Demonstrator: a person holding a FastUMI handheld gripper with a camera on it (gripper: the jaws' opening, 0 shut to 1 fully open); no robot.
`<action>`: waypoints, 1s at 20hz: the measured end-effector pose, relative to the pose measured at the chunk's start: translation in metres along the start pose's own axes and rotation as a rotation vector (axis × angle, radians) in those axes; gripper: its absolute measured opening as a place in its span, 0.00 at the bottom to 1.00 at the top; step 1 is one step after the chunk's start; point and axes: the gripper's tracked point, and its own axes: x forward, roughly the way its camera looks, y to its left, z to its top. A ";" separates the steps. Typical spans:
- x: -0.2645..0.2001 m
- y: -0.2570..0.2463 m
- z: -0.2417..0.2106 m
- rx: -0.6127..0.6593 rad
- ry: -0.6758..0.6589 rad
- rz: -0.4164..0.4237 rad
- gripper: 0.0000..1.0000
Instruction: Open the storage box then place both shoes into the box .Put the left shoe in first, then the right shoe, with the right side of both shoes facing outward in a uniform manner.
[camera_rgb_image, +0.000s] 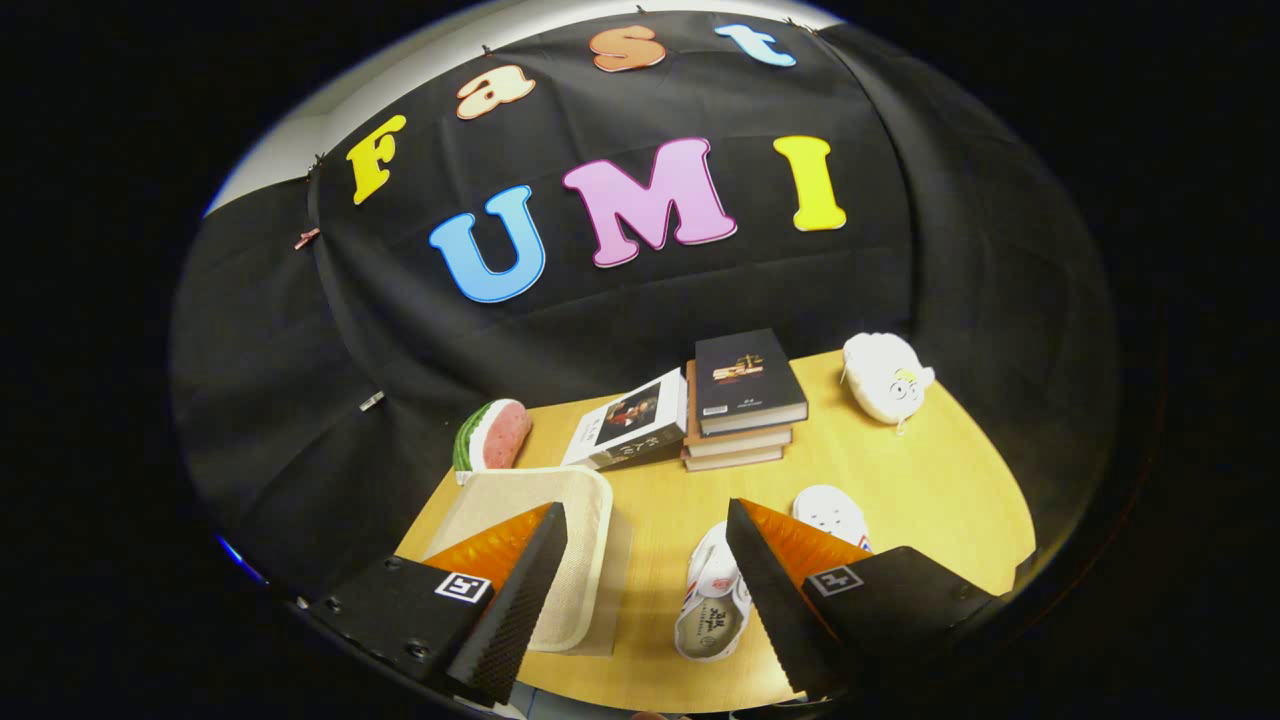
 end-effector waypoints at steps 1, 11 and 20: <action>0.005 0.001 -0.010 0.037 0.039 0.022 0.99; 0.040 0.042 -0.119 0.335 0.399 0.280 0.98; 0.062 0.069 -0.145 0.570 0.538 0.454 0.96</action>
